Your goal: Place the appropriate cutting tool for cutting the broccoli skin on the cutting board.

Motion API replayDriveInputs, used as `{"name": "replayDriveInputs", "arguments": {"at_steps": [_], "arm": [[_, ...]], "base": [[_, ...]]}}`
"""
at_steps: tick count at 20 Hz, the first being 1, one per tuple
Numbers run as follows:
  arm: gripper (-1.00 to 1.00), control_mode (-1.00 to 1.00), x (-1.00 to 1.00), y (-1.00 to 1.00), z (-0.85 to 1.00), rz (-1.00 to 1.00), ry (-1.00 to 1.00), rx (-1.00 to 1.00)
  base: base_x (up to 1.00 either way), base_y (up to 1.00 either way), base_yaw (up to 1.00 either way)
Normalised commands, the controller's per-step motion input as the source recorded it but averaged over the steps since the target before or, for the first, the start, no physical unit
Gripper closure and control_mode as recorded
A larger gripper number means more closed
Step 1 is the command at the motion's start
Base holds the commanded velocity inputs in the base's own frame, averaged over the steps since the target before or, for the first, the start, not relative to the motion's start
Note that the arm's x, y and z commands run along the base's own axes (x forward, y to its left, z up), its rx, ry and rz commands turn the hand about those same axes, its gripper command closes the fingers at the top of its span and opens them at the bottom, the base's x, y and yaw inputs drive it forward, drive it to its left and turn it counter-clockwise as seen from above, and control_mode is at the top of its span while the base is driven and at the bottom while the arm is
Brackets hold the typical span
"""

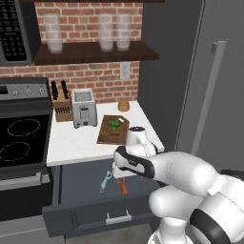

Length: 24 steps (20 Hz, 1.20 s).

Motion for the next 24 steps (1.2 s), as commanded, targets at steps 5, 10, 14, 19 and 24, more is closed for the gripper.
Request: {"name": "replayDriveInputs", "arguments": {"at_steps": [5,10,14,19,24], "arm": [[-1.0,-1.0,0.21,0.0,-0.43,0.0,0.05,-0.01],[-1.0,-1.0,0.07,0.0,-0.43,0.0,0.02,0.0],[-1.0,-1.0,0.15,0.0,-0.26,0.0,0.0,0.0],[-1.0,-1.0,0.18,0.0,-0.25,0.0,0.0,0.0],[-1.0,-1.0,0.2,0.02,-0.29,0.0,0.0,0.0]], "base": [[0.0,0.0,0.0],[0.0,0.0,0.0],[0.0,0.0,0.0],[0.0,0.0,0.0],[0.0,0.0,0.0]]}}
